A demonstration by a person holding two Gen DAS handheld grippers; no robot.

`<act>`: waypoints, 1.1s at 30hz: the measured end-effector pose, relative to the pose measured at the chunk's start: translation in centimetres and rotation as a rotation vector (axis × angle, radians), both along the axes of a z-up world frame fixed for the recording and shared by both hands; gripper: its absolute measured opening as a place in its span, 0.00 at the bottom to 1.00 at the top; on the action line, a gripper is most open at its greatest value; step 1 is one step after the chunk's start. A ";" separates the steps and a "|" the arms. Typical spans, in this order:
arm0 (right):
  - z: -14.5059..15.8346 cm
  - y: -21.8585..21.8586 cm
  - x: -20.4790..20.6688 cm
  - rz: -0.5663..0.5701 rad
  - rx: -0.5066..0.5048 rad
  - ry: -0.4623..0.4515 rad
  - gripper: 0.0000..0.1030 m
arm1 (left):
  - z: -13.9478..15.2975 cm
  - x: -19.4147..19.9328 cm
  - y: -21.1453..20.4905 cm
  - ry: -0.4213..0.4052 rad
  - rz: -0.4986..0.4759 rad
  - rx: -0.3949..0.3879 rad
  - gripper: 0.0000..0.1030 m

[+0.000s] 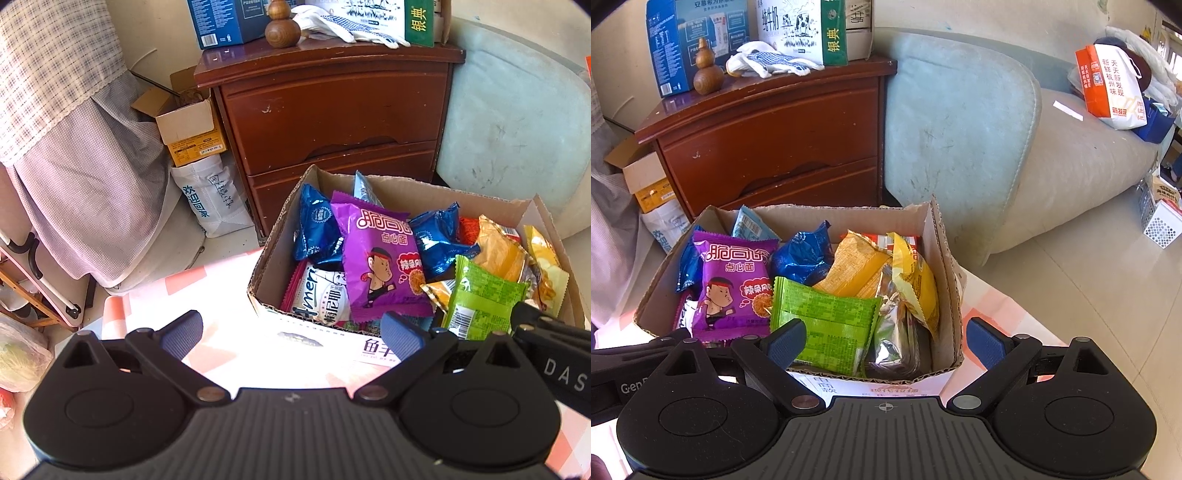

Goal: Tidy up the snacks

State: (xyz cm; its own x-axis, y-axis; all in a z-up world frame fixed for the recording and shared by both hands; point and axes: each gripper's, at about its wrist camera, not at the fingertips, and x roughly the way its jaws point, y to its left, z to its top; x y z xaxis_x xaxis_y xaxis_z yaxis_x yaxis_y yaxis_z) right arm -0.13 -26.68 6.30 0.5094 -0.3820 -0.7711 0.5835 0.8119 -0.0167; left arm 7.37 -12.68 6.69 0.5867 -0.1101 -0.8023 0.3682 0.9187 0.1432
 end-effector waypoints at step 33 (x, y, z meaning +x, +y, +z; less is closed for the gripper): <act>-3.8 10.5 -8.4 0.216 -0.076 0.093 0.93 | -3.3 -9.8 11.3 0.066 0.066 0.032 0.99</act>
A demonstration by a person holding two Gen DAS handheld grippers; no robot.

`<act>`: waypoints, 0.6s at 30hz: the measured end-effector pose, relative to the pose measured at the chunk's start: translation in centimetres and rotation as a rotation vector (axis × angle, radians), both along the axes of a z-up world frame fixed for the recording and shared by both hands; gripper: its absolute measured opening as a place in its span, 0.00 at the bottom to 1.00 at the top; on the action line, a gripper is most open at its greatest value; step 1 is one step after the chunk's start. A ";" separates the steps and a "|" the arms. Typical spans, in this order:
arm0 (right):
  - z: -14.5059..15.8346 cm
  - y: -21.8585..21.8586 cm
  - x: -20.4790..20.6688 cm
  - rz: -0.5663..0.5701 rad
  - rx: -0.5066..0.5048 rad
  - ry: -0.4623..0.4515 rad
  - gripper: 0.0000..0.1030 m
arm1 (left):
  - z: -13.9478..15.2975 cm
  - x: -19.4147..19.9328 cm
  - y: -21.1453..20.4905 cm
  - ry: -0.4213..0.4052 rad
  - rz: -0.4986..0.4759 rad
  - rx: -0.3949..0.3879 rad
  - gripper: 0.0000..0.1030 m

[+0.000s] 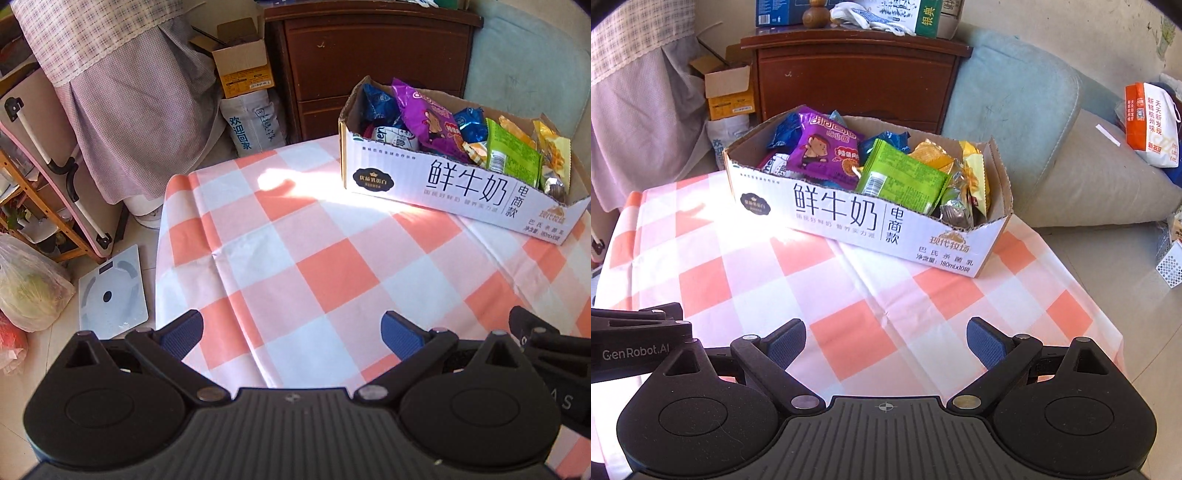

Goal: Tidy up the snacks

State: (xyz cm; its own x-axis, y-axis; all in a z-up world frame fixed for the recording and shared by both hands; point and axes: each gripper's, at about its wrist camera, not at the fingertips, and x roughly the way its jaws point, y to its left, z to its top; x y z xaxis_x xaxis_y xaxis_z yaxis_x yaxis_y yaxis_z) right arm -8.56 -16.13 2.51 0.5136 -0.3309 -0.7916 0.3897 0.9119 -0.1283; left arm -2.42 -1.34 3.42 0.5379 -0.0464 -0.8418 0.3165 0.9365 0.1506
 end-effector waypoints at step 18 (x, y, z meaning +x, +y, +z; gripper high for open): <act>-6.4 4.2 -4.1 -0.049 0.093 0.000 0.94 | -1.1 -2.4 5.2 0.007 0.039 -0.015 0.99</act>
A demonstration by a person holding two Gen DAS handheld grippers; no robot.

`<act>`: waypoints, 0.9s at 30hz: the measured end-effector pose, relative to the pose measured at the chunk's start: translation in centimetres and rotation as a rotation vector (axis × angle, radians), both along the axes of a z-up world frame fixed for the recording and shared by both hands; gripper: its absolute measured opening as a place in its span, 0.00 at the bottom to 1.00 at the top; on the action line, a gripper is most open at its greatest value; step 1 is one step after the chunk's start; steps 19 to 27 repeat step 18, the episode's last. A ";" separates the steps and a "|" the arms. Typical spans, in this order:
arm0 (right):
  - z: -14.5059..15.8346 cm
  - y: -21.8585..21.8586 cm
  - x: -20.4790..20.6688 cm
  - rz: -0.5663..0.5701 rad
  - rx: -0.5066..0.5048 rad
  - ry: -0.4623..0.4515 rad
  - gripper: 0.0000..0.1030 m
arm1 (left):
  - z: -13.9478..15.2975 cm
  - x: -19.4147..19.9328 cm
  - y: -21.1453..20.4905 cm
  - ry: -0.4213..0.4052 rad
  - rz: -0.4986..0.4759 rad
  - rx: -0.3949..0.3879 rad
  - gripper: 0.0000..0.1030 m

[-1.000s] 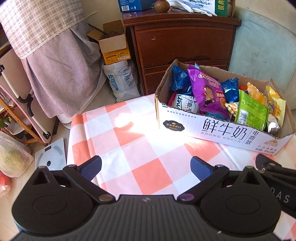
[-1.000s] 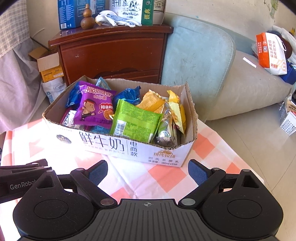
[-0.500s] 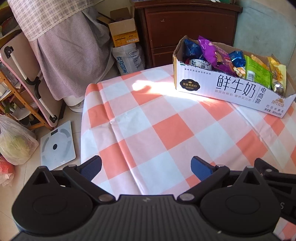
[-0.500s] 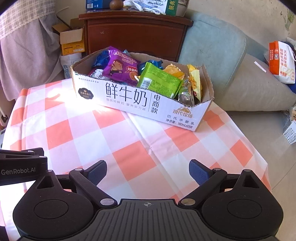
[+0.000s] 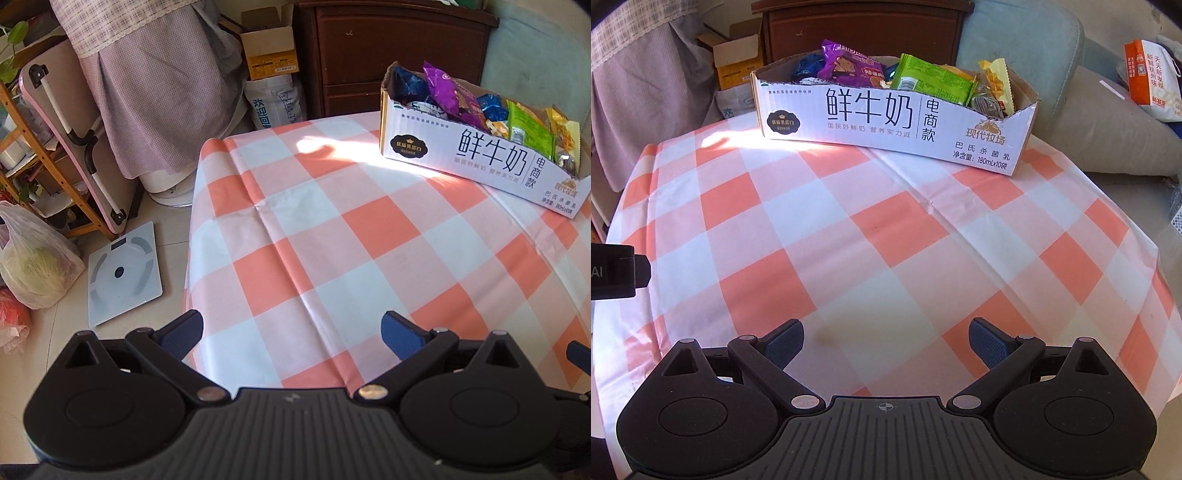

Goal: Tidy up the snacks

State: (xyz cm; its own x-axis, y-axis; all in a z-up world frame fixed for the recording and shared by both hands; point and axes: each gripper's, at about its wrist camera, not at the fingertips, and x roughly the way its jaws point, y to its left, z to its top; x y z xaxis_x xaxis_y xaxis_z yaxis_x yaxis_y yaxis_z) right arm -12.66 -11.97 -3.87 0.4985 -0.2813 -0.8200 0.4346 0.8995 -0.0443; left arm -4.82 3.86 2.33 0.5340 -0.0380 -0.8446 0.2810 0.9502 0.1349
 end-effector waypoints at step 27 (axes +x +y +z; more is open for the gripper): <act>-2.8 2.6 -0.6 -0.066 -0.090 -0.327 1.00 | 1.2 -0.9 2.2 -0.021 -0.031 -0.073 0.99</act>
